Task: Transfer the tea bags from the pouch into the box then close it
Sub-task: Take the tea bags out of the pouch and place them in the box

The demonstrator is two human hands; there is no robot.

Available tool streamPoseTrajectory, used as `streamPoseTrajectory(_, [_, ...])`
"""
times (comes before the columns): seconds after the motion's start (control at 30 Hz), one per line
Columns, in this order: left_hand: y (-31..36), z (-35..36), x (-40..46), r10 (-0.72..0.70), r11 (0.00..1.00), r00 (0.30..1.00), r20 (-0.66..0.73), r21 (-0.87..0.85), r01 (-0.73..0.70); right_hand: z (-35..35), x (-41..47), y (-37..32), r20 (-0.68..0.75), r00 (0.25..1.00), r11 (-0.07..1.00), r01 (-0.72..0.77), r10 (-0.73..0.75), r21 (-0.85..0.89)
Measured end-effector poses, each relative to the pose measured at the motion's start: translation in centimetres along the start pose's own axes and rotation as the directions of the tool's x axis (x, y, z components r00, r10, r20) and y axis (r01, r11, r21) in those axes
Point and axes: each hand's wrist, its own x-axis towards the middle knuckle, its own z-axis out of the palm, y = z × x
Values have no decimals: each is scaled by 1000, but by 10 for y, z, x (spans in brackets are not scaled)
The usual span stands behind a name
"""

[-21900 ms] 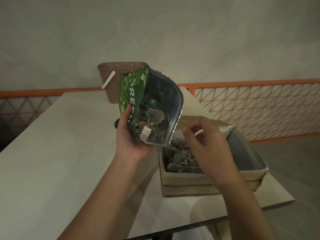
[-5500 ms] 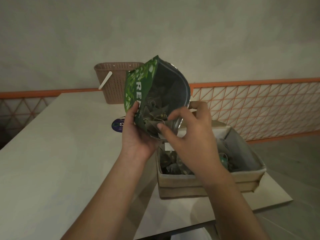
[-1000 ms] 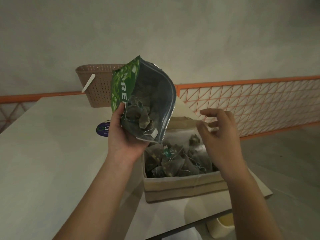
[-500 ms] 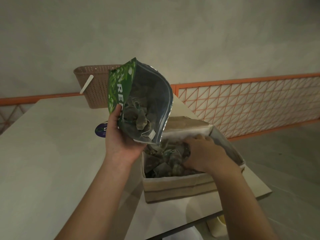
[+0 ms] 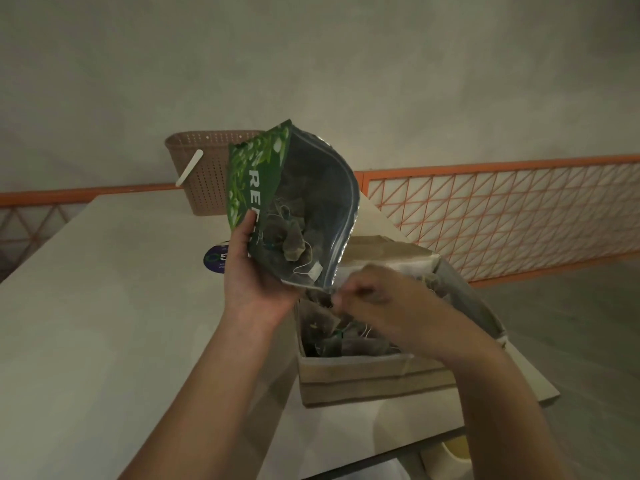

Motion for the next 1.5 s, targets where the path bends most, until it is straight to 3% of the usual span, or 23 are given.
streamPoseTrajectory(0.07, [-1,2,-1,4,1000,1000,-1,4,-4,0,0,-11,-268,962,982,93,-47,165])
streamPoseTrajectory(0.13, [-3,5,-3,13,1000,1000,3,23,-13,2,1,-20,-341,937,964,159,-79,214])
streamPoseTrajectory(0.3, [-7,11,-9,11,999,1000,-11,46,-10,21,17,-26,-369,919,972,55,-138,-226])
streamPoseTrajectory(0.47, [-6,10,-9,0,998,1000,3,57,0,33,24,-29,-507,845,945,-5,-171,-326])
streamPoseTrajectory(0.53, [-4,8,-8,-5,998,1000,7,57,5,34,26,-26,-548,814,961,44,-193,-274])
streamPoseTrajectory(0.7, [-3,6,-6,6,999,1000,24,31,-6,14,20,-29,-733,666,968,246,-137,42])
streamPoseTrajectory(0.87, [0,2,-4,-6,1000,999,48,2,6,-14,5,-37,-671,740,860,312,47,404])
streamPoseTrajectory(0.97, [1,-2,-2,-31,999,998,60,-33,33,-21,-2,-35,-653,753,816,324,84,479])
streamPoseTrajectory(1.17, [2,-2,-5,-23,998,995,94,-53,28,-13,-3,-19,-676,734,899,255,59,355])
streamPoseTrajectory(1.33, [1,1,-5,-45,998,997,62,-43,48,-3,8,-22,-677,735,887,302,17,350])
streamPoseTrajectory(1.4, [0,7,-9,-53,998,992,111,-32,57,-1,15,-23,-680,733,916,292,-31,274])
streamPoseTrajectory(1.5, [3,18,-20,44,999,980,193,-35,-38,7,17,-29,-795,590,892,424,-143,155])
